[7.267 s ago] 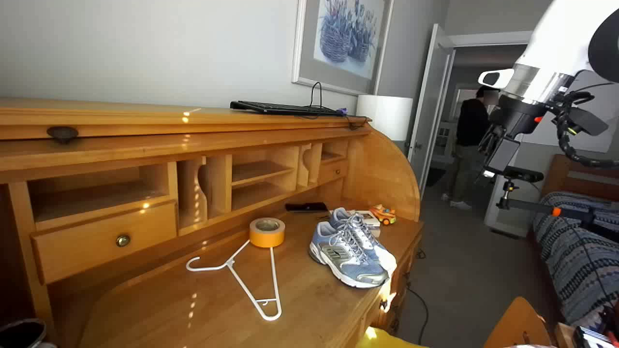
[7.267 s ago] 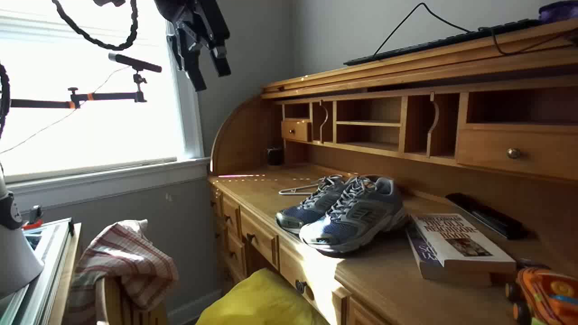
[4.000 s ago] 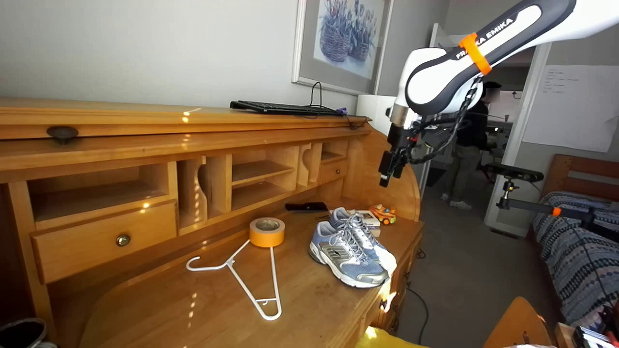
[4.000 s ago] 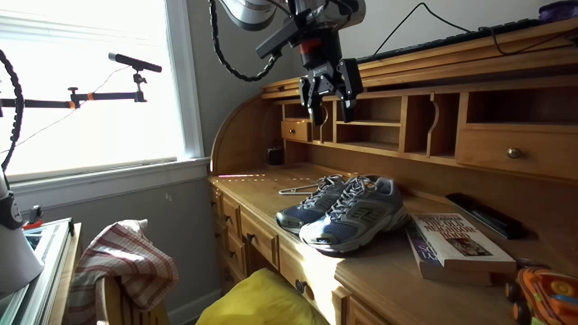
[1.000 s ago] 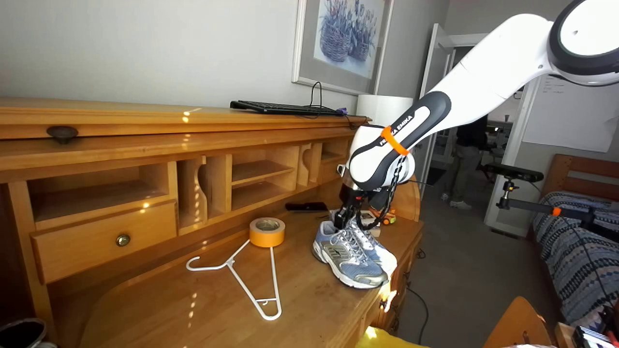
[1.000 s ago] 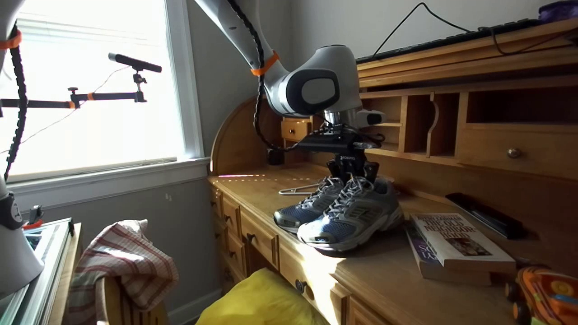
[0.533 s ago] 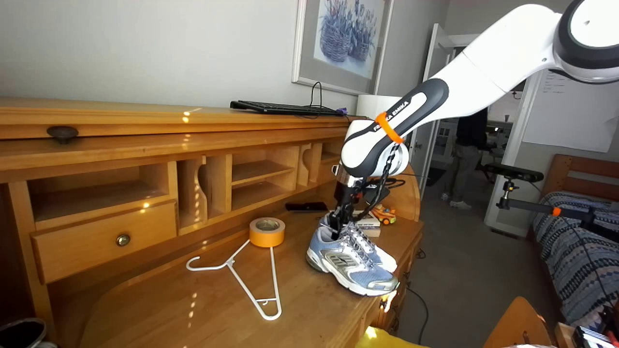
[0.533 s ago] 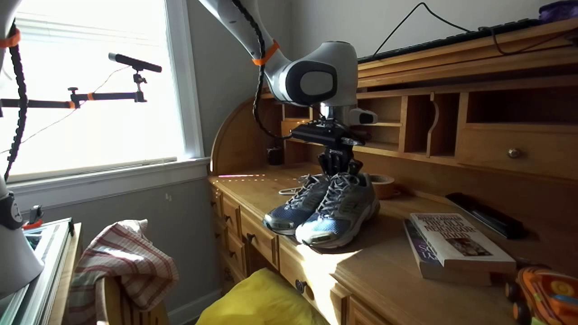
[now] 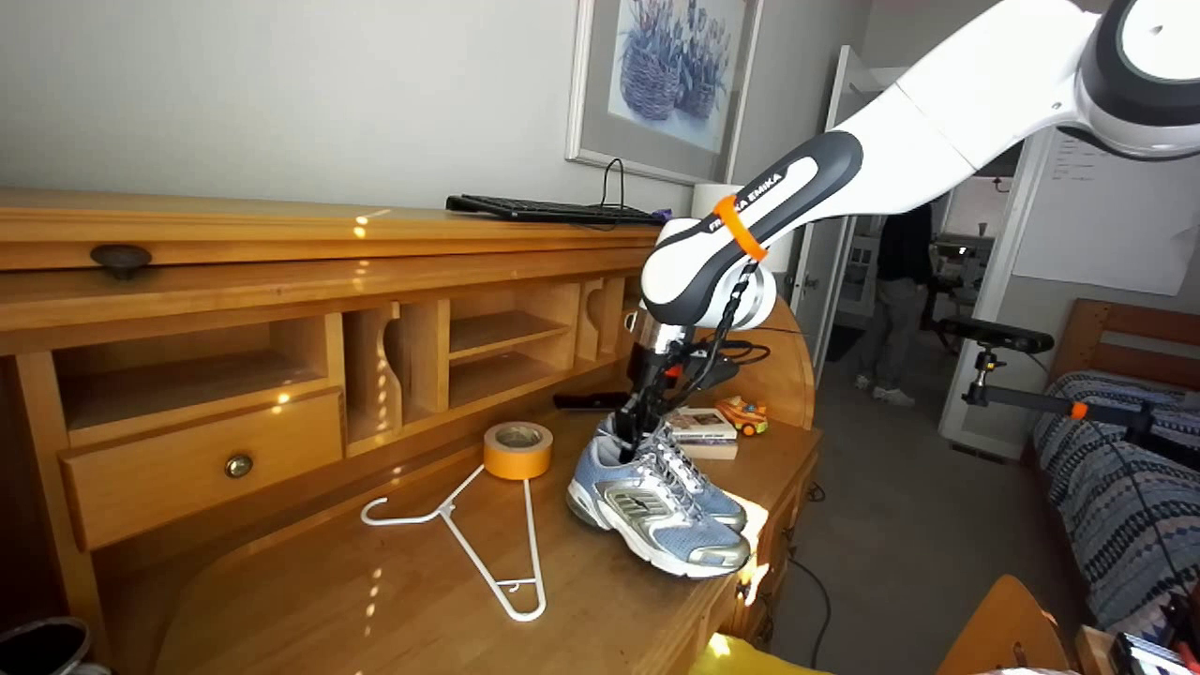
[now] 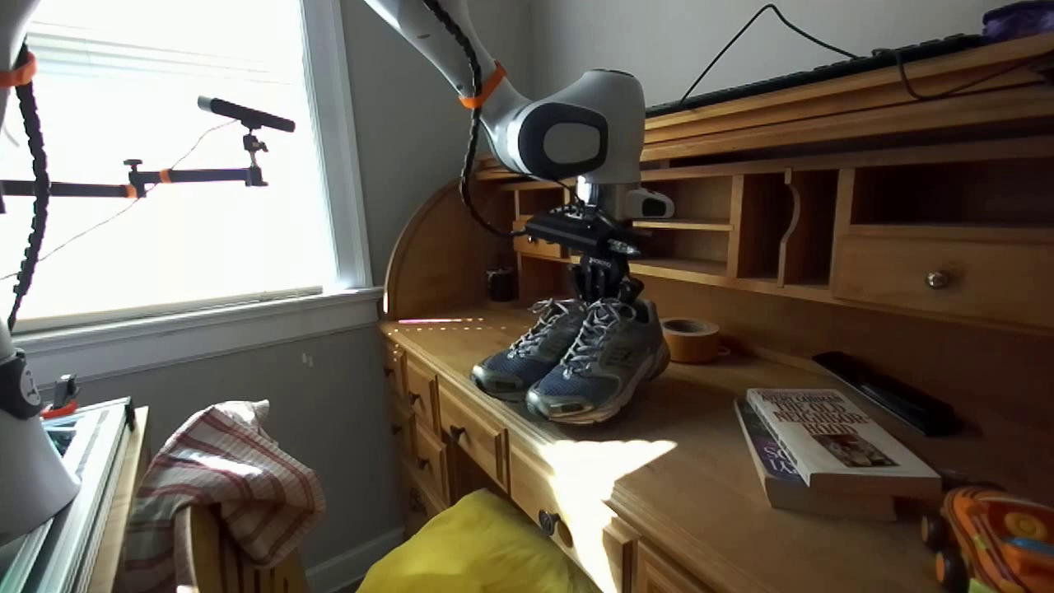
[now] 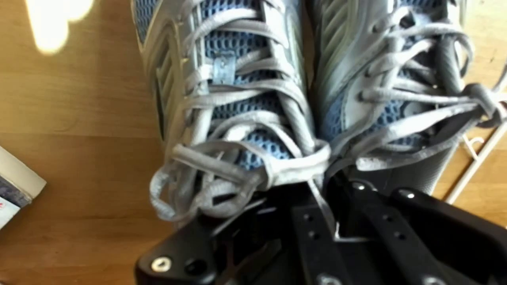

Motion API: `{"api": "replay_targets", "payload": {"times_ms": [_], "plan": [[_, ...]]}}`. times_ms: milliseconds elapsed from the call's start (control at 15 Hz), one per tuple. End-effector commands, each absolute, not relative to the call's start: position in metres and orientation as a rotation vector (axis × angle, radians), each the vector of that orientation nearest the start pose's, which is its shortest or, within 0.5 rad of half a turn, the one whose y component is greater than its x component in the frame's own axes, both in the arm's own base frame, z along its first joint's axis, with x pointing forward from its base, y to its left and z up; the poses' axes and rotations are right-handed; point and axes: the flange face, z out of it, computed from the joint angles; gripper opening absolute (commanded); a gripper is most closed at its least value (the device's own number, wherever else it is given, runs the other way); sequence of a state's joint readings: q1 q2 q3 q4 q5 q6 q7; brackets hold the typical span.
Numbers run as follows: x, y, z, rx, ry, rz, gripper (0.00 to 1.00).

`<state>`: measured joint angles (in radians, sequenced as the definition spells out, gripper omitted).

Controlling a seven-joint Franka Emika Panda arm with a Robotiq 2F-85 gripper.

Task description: Move the sneakers and the books slightly to the left then place the sneaker on the right on the books

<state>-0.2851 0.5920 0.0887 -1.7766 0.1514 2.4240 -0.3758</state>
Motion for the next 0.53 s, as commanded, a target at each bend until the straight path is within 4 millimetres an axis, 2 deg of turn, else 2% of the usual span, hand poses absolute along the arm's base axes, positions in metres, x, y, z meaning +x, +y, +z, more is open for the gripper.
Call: {"api": "replay_targets", "payload": {"times_ms": [0, 67, 133, 267, 467], "plan": [[0.662, -0.115, 0.252, -2.975, -0.045, -0.155, 0.04], [0.664, -0.109, 0.253, -2.976, -0.037, -0.156, 0.04], [0.665, -0.102, 0.252, -2.984, -0.029, -0.152, 0.41], [0.664, -0.094, 0.252, -2.999, -0.011, -0.151, 0.48], [0.662, -0.097, 0.265, -3.025, 0.107, -0.178, 0.71]]}}
